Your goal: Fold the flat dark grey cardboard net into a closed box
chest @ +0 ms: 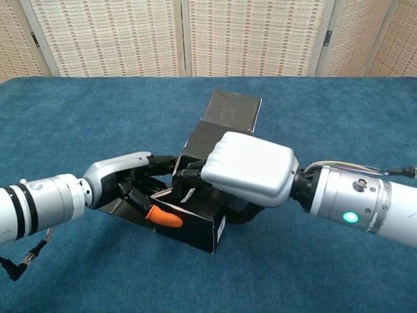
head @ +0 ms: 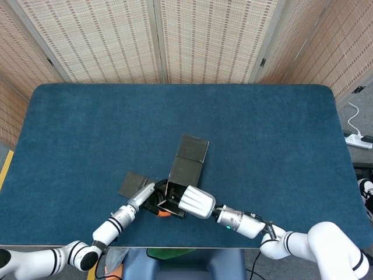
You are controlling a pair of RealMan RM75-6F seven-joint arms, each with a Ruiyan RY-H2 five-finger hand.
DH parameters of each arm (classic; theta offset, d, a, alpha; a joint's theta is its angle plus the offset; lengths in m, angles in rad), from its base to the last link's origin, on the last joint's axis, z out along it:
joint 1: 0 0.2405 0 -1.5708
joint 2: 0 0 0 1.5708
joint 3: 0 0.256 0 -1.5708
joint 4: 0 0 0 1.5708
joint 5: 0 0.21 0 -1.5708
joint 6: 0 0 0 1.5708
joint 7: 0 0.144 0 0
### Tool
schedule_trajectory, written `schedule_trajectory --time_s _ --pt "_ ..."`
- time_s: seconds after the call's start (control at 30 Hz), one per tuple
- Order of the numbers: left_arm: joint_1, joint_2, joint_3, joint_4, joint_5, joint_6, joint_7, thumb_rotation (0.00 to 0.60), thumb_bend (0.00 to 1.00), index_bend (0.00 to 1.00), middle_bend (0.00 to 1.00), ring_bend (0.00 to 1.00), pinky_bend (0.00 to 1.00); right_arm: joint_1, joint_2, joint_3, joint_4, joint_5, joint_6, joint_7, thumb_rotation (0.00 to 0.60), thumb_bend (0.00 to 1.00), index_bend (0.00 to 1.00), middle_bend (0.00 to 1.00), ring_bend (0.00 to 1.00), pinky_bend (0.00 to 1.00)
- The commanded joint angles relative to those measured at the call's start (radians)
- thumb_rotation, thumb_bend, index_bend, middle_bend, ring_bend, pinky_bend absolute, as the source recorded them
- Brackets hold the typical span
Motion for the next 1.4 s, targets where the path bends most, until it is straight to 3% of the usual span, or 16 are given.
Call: schedule_trajectory --time_s 0.03,0.33,0.73,0.9,1.03,1.13,1.23,1.3,1.4 --pt "0.002 0.004 -0.002 -0.006 0.001 -0.002 0.002 0.6 0.17 0.38 0.43 0.54 0.64 0.0 0.008 -0.01 -0.007 -0.001 -0.013 0.004 0.6 0.18 0.36 0.42 0.82 1.0" --pt "0.004 0.014 -0.01 -0.016 -0.001 -0.018 -0.006 0.6 0.18 0.38 0.43 0.55 0.64 0.005 0.043 -0.031 -0.042 -0.003 -0.049 0.0 0.6 0.3 0.47 0.51 0.82 1.0" --pt "0.007 0.019 -0.019 -0.013 -0.008 -0.029 -0.004 0.6 0.17 0.37 0.43 0.55 0.63 0.013 0.058 -0.024 -0.049 -0.013 -0.031 0.037 0.6 0.43 0.78 0.81 0.84 1.0" --pt "0.011 0.02 -0.022 -0.01 -0.013 -0.026 0.003 0.6 0.17 0.35 0.43 0.54 0.63 0.019 0.064 -0.021 -0.051 -0.013 -0.035 0.049 0.6 0.44 0.84 0.88 0.84 1.0" --pt "0.014 0.019 -0.025 -0.007 -0.017 -0.02 0.01 0.6 0.18 0.35 0.43 0.54 0.63 0.021 0.072 -0.02 -0.053 -0.017 -0.027 0.051 0.6 0.44 0.84 0.87 0.84 1.0" --pt "0.017 0.016 -0.028 -0.006 -0.022 -0.014 0.018 0.6 0.17 0.34 0.42 0.47 0.61 0.025 0.083 -0.022 -0.043 -0.033 -0.015 0.04 0.6 0.39 0.72 0.7 0.83 1.0" --pt "0.02 0.012 -0.031 -0.007 -0.029 -0.006 0.03 0.6 0.17 0.32 0.36 0.36 0.56 0.033 0.101 -0.023 -0.042 -0.04 -0.017 0.036 0.6 0.17 0.32 0.32 0.8 1.0" --pt "0.022 0.009 -0.034 -0.008 -0.035 0.002 0.043 0.6 0.18 0.27 0.28 0.28 0.49 0.039 0.115 -0.021 -0.046 -0.041 -0.021 0.035 0.6 0.07 0.12 0.15 0.78 1.0" --pt "0.023 0.009 -0.035 -0.01 -0.037 0.006 0.051 0.6 0.18 0.21 0.2 0.2 0.43 0.042 0.122 -0.02 -0.047 -0.04 -0.024 0.037 0.6 0.01 0.01 0.05 0.74 1.0"
